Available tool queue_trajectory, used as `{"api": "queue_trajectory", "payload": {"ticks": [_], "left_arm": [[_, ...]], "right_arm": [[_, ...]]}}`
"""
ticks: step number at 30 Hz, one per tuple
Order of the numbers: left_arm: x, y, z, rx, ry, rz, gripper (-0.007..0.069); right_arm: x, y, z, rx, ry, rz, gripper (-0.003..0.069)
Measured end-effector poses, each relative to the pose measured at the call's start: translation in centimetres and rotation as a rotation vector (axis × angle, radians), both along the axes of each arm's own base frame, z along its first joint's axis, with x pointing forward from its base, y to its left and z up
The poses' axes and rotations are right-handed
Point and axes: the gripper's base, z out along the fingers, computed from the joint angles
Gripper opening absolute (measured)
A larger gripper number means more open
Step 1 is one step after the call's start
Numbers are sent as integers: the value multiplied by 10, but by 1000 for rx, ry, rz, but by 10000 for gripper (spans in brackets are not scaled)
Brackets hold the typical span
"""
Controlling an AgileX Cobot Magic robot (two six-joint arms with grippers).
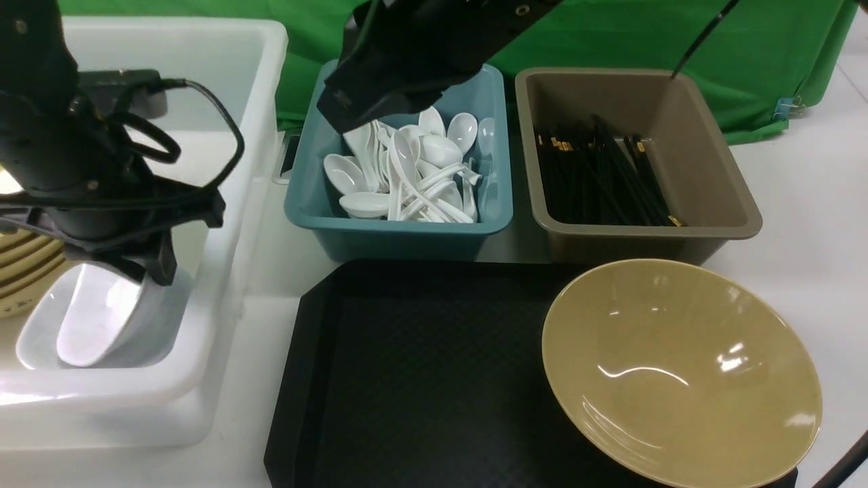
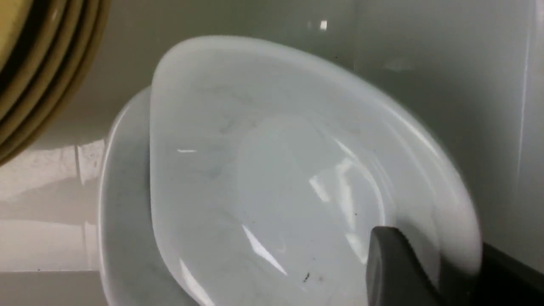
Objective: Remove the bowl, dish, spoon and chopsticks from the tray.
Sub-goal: Use the left arm to put the plate into the large storage box on the left, then use the left arm to grab the yellow noodle bowl on the left
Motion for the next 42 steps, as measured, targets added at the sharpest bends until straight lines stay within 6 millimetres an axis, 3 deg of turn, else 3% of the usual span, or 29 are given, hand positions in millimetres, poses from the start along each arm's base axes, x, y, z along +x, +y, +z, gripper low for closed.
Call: {"api": "queue_trajectory", "payload": {"ticks": [3, 5, 10, 13, 17, 20, 21, 24, 25, 27, 28, 32, 37, 42], "left_arm": [[0, 0, 1, 6, 10, 0, 338], [0, 0, 11, 4, 9, 5, 450], [-4, 2, 51, -1, -98, 9, 594], [-9, 5, 65, 14, -148, 14, 603], [-16, 6, 76, 3, -177, 36, 551], [-17, -4, 75, -106, -161, -1, 459], [-17, -10, 76, -158, -162, -40, 403], [-18, -50, 81, -372, -215, -243, 136], [-18, -65, 82, -419, -234, -290, 78], [-13, -106, 74, -492, -256, -371, 17], [-9, -126, 65, -504, -260, -408, 12], [5, -174, 18, -502, -187, -464, 70], [24, -206, -40, -512, -95, -438, 279], [32, -220, -64, -594, -67, -441, 498]], "right_arm": [[0, -1, -1, -10, -7, 6, 10], [2, -4, 0, -41, -40, -10, 10], [8, -25, 11, -116, -145, -112, 10], [11, -42, 22, -121, -179, -171, 10], [18, -72, 38, -111, -213, -255, 10], [19, -99, 48, -104, -227, -321, 10], [17, -106, 51, -102, -232, -336, 10], [10, -145, 51, -130, -214, -424, 10], [2, -159, 48, -148, -203, -453, 10], [-20, -195, 40, -185, -172, -532, 10], [-32, -213, 25, -219, -132, -574, 10], [-63, -252, -6, -261, -43, -710, 10], [-95, -271, -45, -315, 60, -770, 6], [-109, -273, -70, -342, 119, -760, 6]]}}
